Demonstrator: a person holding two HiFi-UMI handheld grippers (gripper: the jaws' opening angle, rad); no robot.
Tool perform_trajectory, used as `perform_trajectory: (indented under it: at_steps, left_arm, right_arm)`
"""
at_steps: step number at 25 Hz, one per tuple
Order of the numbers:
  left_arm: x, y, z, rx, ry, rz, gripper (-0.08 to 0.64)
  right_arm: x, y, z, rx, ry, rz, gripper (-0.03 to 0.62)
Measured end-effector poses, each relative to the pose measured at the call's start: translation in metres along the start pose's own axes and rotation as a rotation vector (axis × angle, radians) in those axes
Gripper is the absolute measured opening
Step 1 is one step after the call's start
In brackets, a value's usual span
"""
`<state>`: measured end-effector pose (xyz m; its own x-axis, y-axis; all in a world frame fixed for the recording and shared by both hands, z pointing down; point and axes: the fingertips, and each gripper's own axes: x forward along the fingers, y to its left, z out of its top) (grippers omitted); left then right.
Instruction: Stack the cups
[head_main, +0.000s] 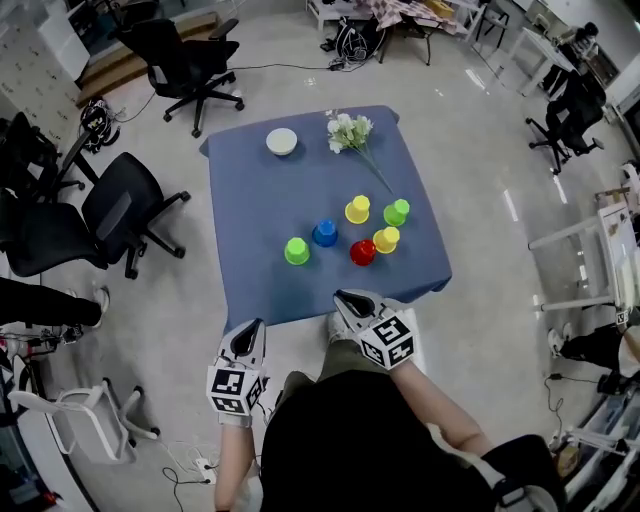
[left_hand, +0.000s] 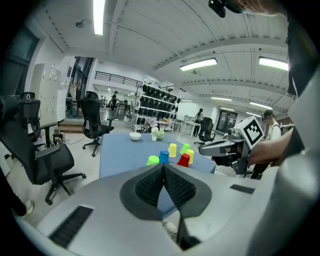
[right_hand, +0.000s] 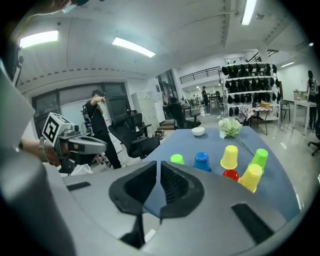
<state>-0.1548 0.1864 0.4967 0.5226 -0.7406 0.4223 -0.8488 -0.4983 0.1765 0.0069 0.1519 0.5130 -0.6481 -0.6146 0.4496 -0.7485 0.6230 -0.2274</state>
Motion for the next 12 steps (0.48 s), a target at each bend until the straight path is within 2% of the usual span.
perform_trajectory:
  at_steps: [4,12]
  left_arm:
    - [0.047,0.011,0.020,0.002,0.025,0.032,0.009]
    - [0.124,0.024,0.032,-0.025,0.111,0.107,0.011]
  right_arm:
    - [0.021,-0.044,0.024,-0.001,0.003,0.035,0.035]
    - [0.054,-0.115,0.051,0.005,0.019,0.109,0.035]
